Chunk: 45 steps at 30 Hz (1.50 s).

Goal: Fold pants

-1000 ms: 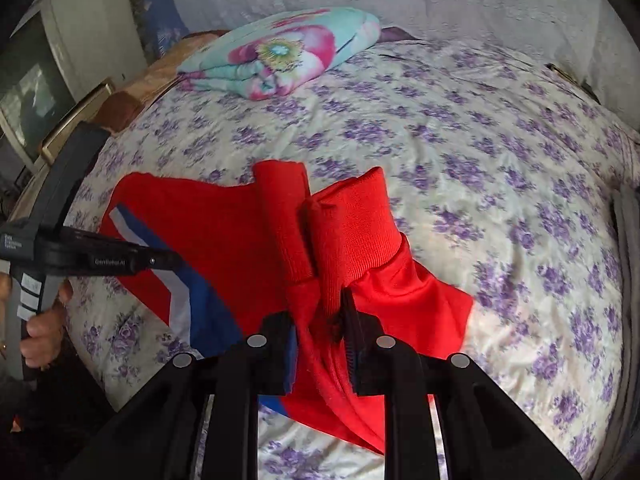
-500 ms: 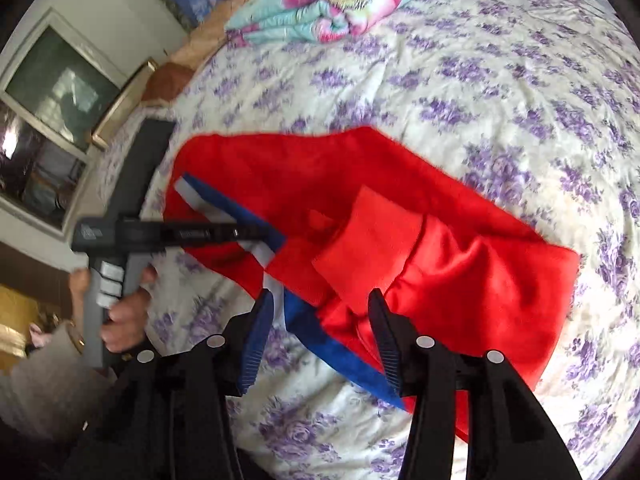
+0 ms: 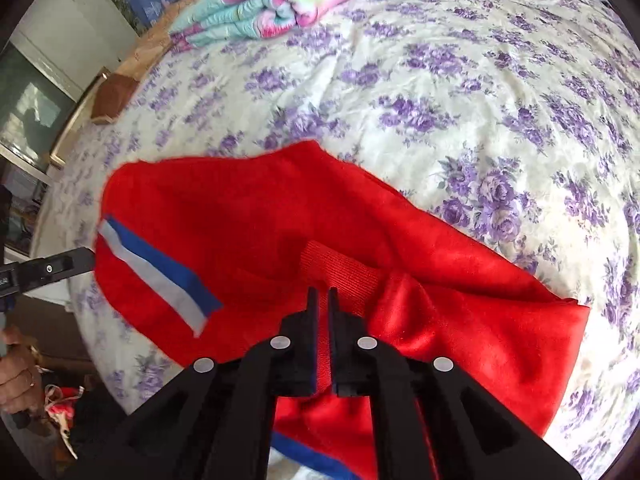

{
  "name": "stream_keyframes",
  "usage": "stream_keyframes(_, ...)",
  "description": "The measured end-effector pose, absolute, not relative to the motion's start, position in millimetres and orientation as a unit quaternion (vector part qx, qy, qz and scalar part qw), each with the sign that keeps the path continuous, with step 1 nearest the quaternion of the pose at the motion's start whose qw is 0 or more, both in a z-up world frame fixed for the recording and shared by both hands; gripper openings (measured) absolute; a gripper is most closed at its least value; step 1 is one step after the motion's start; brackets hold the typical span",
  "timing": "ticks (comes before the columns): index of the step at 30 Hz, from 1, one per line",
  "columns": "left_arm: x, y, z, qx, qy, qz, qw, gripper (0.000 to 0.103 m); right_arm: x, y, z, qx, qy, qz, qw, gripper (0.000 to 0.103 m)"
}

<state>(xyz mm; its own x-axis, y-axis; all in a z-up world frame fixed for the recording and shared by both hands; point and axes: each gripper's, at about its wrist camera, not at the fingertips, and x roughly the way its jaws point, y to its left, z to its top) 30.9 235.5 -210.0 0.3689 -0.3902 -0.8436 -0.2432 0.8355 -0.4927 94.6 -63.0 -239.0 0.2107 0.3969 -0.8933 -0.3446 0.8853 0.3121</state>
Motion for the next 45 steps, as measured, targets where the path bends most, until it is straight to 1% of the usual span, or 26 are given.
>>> stream_keyframes(1,22.5,251.3,-205.9,-0.295,0.551,-0.019,0.78,0.069,90.9,-68.7,-227.0,0.031,0.571,0.244,0.783,0.007)
stream_keyframes(2,14.4,265.8,-204.6,-0.312,0.541,0.0,0.781,0.075,85.8,-75.0,-216.6,0.033,0.562,0.25,0.788,0.007)
stream_keyframes(5,3.7,294.7,-223.4,-0.366,0.543,0.021,0.756,0.075,72.5,-88.4,-194.8,0.034,0.548,0.257,0.795,0.007)
stream_keyframes(8,4.7,304.1,-250.0,-0.41,0.547,0.019,0.729,0.074,62.2,-99.9,-188.4,0.043,0.556,0.254,0.79,0.007)
stream_keyframes(14,46.9,290.1,-292.9,-0.428,0.564,0.005,0.707,0.074,47.4,-117.1,-189.9,0.071,0.567,0.239,0.785,0.007)
stream_keyframes(15,57.2,286.4,-294.6,-0.421,0.564,0.007,0.711,0.073,44.6,-119.6,-191.7,0.075,0.569,0.234,0.785,0.007)
stream_keyframes(16,64.0,284.1,-293.3,-0.41,0.561,0.013,0.719,0.062,42.9,-121.2,-194.1,0.076,0.572,0.229,0.784,0.007)
stream_keyframes(17,70.4,282.0,-289.6,-0.401,0.559,0.011,0.725,0.038,41.6,-122.2,-196.1,0.078,0.574,0.226,0.783,0.007)
stream_keyframes(19,78.3,275.4,-275.3,-0.397,0.549,-0.006,0.736,0.032,39.3,-122.6,-198.3,0.083,0.578,0.227,0.78,0.007)
stream_keyframes(23,81.5,241.5,-228.4,-0.297,0.539,-0.022,0.788,0.031,38.4,-107.7,-195.4,0.095,0.574,0.275,0.765,0.007)
stream_keyframes(26,73.6,212.8,-192.6,-0.229,0.522,-0.047,0.82,0.031,40.6,-71.6,-202.8,0.077,0.579,0.326,0.744,0.007)
stream_keyframes(29,67.0,191.6,-167.1,-0.2,0.505,-0.074,0.836,0.031,46.3,-31.7,-222.5,0.07,0.587,0.362,0.721,0.007)
stream_keyframes(31,67.4,185.0,-161.8,-0.203,0.502,-0.091,0.836,0.031,49.7,-9.7,-246.4,0.051,0.603,0.361,0.709,0.006)
stream_keyframes(32,69.0,182.9,-162.9,-0.204,0.504,-0.095,0.834,0.031,51.4,-0.1,-264.7,0.03,0.622,0.349,0.7,0.002)
stream_keyframes(34,76.1,174.0,-174.5,-0.196,0.526,-0.099,0.822,0.031,53.1,7.5,-297.4,0.02,0.659,0.325,0.678,0.0)
stream_keyframes(35,78.2,169.6,-179.8,-0.19,0.53,-0.096,0.821,0.031,54.8,5.5,-296.6,0.035,0.663,0.323,0.675,0.0)
stream_keyframes(36,78.3,167.1,-183.1,-0.188,0.532,-0.096,0.82,0.031,57.7,3.3,-289.5,0.052,0.664,0.328,0.67,0.003)
stream_keyframes(38,78.4,163.2,-184.1,-0.188,0.534,-0.105,0.818,0.031,65.0,-5.4,-263.6,0.077,0.631,0.333,0.696,0.005)
stream_keyframes(40,76.9,159.5,-180.4,-0.182,0.532,-0.109,0.82,0.031,79.2,-11.6,-246.5,0.072,0.608,0.316,0.725,0.005)
stream_keyframes(42,76.6,154.9,-176.3,-0.179,0.533,-0.112,0.819,0.031,100.1,-12.7,-250.7,0.069,0.61,0.287,0.736,0.005)
stream_keyframes(44,76.3,147.2,-170.7,-0.169,0.533,-0.117,0.821,0.031,118.3,-7.6,-271.8,0.078,0.631,0.272,0.722,0.005)
stream_keyframes(45,76.6,142.4,-168.4,-0.162,0.534,-0.119,0.821,0.031,123.9,-1.7,-286.3,0.069,0.643,0.269,0.713,0.003)
